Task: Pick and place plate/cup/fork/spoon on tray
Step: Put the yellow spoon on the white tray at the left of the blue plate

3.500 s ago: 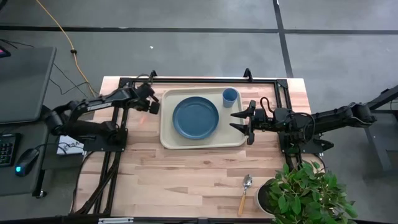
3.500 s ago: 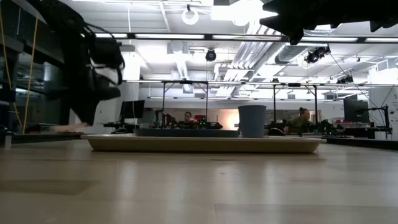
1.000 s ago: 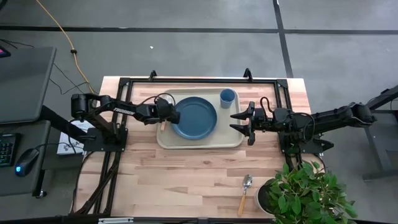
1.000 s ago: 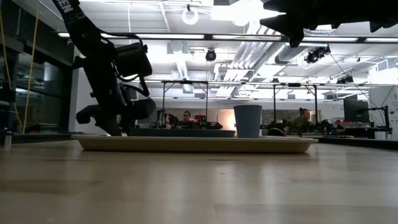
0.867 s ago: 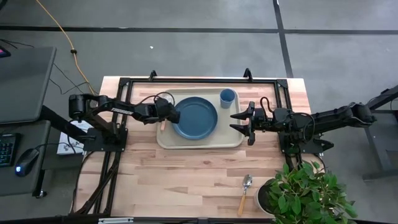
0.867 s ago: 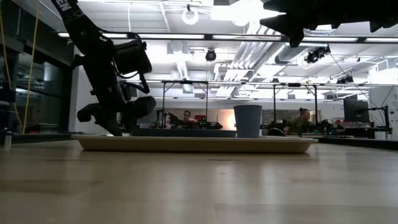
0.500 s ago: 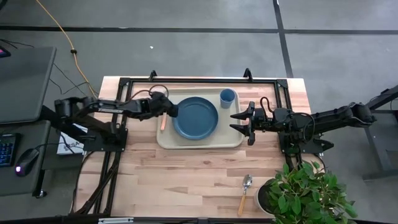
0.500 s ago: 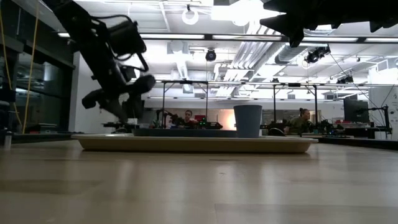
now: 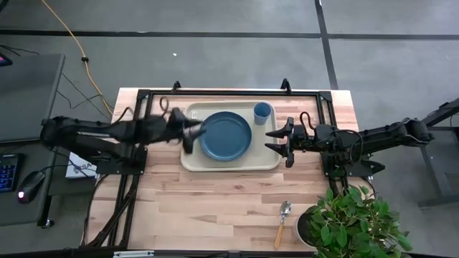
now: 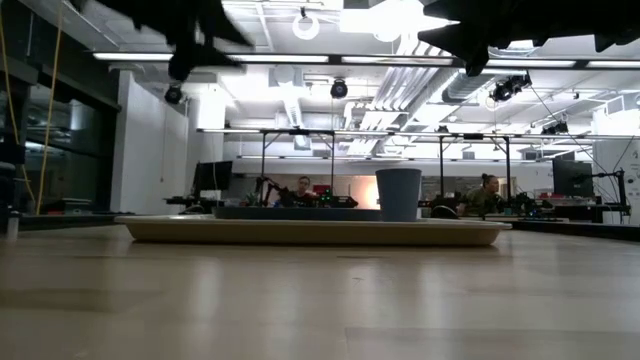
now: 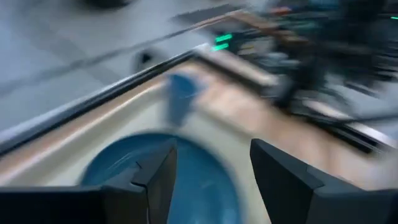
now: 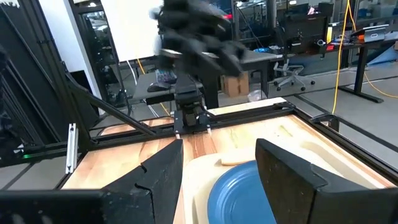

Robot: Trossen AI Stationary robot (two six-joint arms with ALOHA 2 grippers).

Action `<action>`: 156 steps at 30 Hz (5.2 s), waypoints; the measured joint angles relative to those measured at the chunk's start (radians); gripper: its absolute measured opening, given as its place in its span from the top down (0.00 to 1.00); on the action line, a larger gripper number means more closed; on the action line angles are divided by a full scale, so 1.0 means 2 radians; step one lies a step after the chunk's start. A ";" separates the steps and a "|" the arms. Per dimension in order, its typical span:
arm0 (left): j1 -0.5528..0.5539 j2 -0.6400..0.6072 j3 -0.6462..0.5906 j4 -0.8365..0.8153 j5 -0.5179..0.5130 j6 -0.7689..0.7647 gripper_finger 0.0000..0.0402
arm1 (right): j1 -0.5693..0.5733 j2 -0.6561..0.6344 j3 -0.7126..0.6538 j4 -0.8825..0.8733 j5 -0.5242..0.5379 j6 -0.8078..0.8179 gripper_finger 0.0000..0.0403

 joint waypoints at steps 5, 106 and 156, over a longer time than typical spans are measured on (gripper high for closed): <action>-0.131 -0.026 -0.035 0.092 -0.024 0.103 0.55 | 0.000 0.000 0.000 -0.008 0.002 -0.001 0.52; -0.235 -0.031 -0.112 0.288 -0.075 0.177 0.55 | 0.265 0.297 0.089 -0.359 -0.159 0.504 0.65; -0.238 -0.004 -0.112 0.288 -0.081 0.048 0.55 | 0.190 0.200 0.379 -0.442 0.123 0.057 1.00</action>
